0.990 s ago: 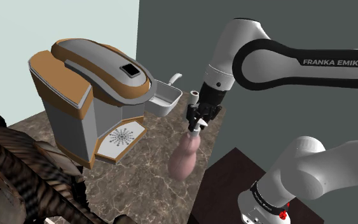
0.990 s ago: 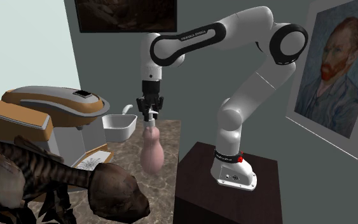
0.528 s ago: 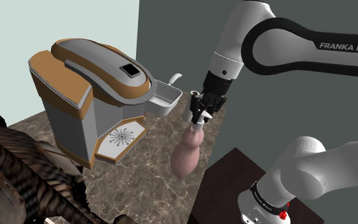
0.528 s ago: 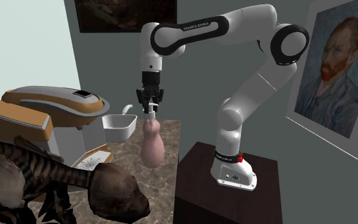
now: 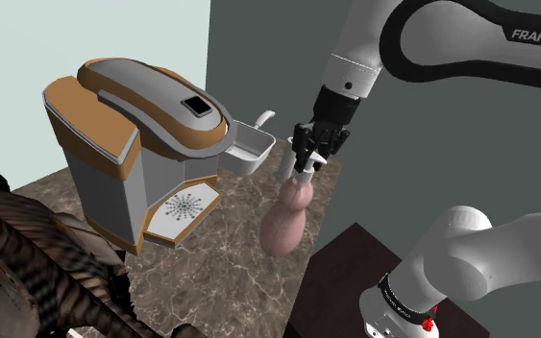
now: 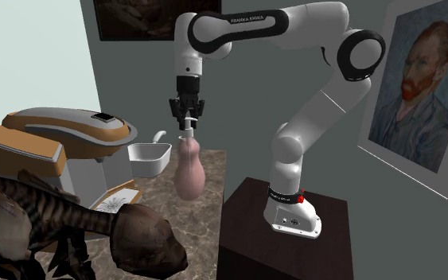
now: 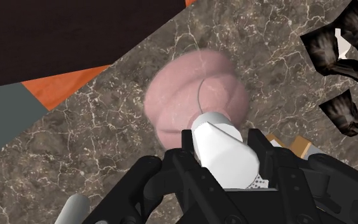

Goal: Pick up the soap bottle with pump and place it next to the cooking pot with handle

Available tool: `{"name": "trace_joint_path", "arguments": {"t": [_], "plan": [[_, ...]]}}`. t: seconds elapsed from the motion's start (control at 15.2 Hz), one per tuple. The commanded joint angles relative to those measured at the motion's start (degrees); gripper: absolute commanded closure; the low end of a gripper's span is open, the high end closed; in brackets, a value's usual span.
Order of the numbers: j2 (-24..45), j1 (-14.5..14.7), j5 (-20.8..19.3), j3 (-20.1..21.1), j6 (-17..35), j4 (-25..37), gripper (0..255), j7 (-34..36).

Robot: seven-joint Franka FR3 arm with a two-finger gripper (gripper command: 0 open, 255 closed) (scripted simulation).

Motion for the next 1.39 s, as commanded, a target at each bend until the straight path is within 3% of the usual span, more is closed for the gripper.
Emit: {"name": "trace_joint_path", "arguments": {"t": [0.0,1.32], "plan": [[0.25,-0.09,-0.24,-0.2,-1.56,1.88,255,0.28],[4.53,-0.85,-2.02,-1.85,-15.65,20.35,255,2.7]]}}
